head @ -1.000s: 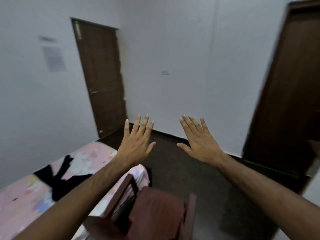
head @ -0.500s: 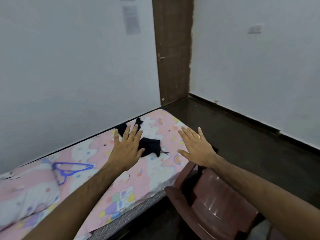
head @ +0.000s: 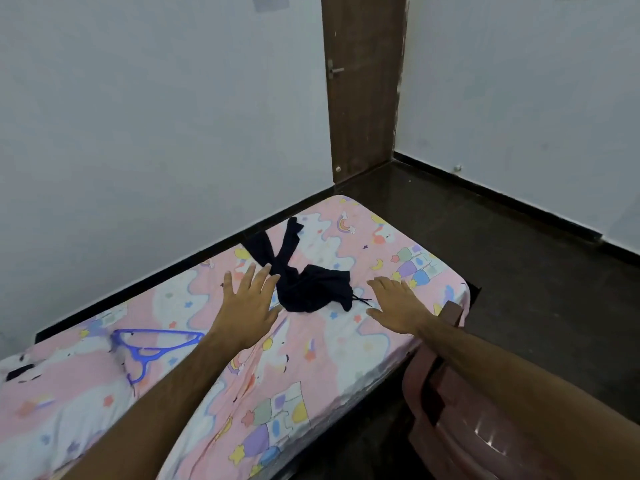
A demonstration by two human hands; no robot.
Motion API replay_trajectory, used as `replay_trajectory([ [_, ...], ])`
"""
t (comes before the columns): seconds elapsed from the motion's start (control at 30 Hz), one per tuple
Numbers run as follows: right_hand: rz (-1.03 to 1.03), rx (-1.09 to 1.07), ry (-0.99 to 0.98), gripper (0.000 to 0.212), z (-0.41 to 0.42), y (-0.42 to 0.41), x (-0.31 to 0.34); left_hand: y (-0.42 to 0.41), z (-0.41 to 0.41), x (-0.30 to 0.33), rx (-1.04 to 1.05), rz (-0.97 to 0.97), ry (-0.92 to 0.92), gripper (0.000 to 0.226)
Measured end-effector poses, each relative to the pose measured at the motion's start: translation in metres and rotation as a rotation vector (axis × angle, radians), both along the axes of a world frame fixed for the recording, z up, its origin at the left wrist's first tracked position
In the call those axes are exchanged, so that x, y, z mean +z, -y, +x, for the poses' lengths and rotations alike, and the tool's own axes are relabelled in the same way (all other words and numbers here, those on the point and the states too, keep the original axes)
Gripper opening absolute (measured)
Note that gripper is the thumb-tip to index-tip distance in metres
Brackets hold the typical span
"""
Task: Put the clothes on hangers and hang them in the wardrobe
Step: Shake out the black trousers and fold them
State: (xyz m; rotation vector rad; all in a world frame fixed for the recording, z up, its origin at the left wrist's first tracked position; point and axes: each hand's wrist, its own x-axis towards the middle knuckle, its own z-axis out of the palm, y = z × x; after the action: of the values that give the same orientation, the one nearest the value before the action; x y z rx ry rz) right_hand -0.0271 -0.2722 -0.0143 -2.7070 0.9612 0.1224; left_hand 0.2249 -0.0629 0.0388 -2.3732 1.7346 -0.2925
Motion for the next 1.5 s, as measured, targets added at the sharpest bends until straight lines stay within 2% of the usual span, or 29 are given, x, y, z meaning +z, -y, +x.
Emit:
replay_trajectory([
  [0.3, 0.140, -0.242, -0.131, 0.063, 0.061, -0.010, -0.066, 0.065, 0.118, -0.054, -0.194, 0.114, -0.174, 0.060],
  [0.5, 0.234, -0.354, -0.104, 0.061, 0.088, 0.008, -0.100, 0.134, 0.141, -0.092, -0.272, 0.231, -0.275, 0.058],
  [0.57, 0.260, -0.369, -0.090, 0.060, 0.099, 0.028, -0.117, 0.160, 0.145, -0.115, -0.264, 0.294, -0.284, 0.056],
  [0.67, 0.324, -0.356, -0.079, 0.060, 0.119, 0.068, -0.158, 0.192, 0.145, -0.162, -0.194, 0.348, -0.397, 0.053],
  [0.73, 0.402, -0.347, -0.072, 0.059, 0.136, 0.100, -0.194, 0.211, 0.142, -0.198, -0.153, 0.418, -0.469, 0.052],
  [0.83, 0.522, -0.379, -0.054, 0.057, 0.159, 0.145, -0.257, 0.246, 0.143, -0.258, -0.146, 0.508, -0.482, 0.053],
  [1.0, 0.718, -0.554, 0.154, 0.061, 0.190, 0.194, -0.359, 0.303, 0.168, -0.342, -0.046, 0.533, -0.593, 0.051],
  [1.07, 0.759, -0.673, 0.303, 0.067, 0.206, 0.208, -0.384, 0.322, 0.177, -0.365, -0.053, 0.479, -0.577, 0.054],
  [1.13, 0.881, -0.789, 0.465, 0.073, 0.218, 0.219, -0.404, 0.343, 0.183, -0.384, -0.072, 0.395, -0.562, 0.061],
  [1.17, 0.956, -0.822, 0.544, 0.070, 0.222, 0.223, -0.412, 0.353, 0.186, -0.394, -0.075, 0.356, -0.563, 0.065],
  [1.27, 1.048, -0.723, 0.676, 0.034, 0.222, 0.220, -0.433, 0.378, 0.187, -0.417, -0.037, 0.274, -0.657, 0.072],
  [1.33, 1.069, -0.581, 0.664, 0.034, 0.217, 0.203, -0.437, 0.386, 0.182, -0.423, 0.017, 0.229, -0.862, 0.068],
  [1.4, 1.021, -0.395, 0.551, 0.036, 0.208, 0.185, -0.434, 0.388, 0.176, -0.424, 0.061, 0.245, -1.003, 0.060],
  [1.43, 0.978, -0.280, 0.433, 0.036, 0.203, 0.177, -0.433, 0.387, 0.175, -0.425, 0.062, 0.296, -0.990, 0.057],
  [1.5, 0.906, -0.128, 0.193, 0.039, 0.195, 0.167, -0.432, 0.385, 0.176, -0.429, 0.018, 0.470, -0.765, 0.054],
])
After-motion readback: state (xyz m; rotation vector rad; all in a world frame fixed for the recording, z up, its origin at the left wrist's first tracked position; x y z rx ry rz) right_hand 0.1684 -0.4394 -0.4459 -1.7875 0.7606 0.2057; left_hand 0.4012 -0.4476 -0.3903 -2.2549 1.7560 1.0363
